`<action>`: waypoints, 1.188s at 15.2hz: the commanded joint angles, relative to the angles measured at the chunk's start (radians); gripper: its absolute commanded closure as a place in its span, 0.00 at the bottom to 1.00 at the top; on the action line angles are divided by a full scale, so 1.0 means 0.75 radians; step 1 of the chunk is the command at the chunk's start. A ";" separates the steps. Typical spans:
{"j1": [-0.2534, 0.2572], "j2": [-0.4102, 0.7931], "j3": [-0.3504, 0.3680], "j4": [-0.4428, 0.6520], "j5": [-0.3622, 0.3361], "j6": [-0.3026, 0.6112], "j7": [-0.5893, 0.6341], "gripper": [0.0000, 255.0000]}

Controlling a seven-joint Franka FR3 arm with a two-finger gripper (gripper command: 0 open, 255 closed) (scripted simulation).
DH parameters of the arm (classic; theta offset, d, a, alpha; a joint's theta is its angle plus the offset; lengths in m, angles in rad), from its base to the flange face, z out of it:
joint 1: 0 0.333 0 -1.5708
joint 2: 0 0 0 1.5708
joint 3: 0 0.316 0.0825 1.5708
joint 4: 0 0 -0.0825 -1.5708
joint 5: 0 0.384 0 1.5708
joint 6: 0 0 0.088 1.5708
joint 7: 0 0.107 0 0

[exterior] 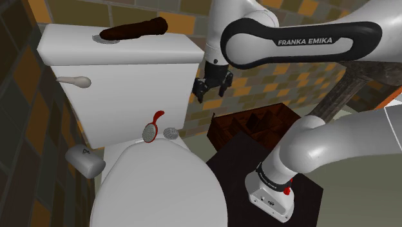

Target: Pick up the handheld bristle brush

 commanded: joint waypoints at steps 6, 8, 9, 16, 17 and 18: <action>-0.075 0.292 0.232 0.028 -0.015 0.286 0.436 0.00; -0.110 0.400 0.297 0.059 -0.057 0.359 0.574 0.00; -0.129 0.457 0.328 0.079 -0.087 0.392 0.647 0.00; -0.215 0.920 0.465 0.295 -0.456 0.526 1.229 0.00; -0.207 0.989 0.461 0.337 -0.519 0.528 1.312 0.00; -0.193 1.058 0.450 0.380 -0.580 0.527 1.392 0.00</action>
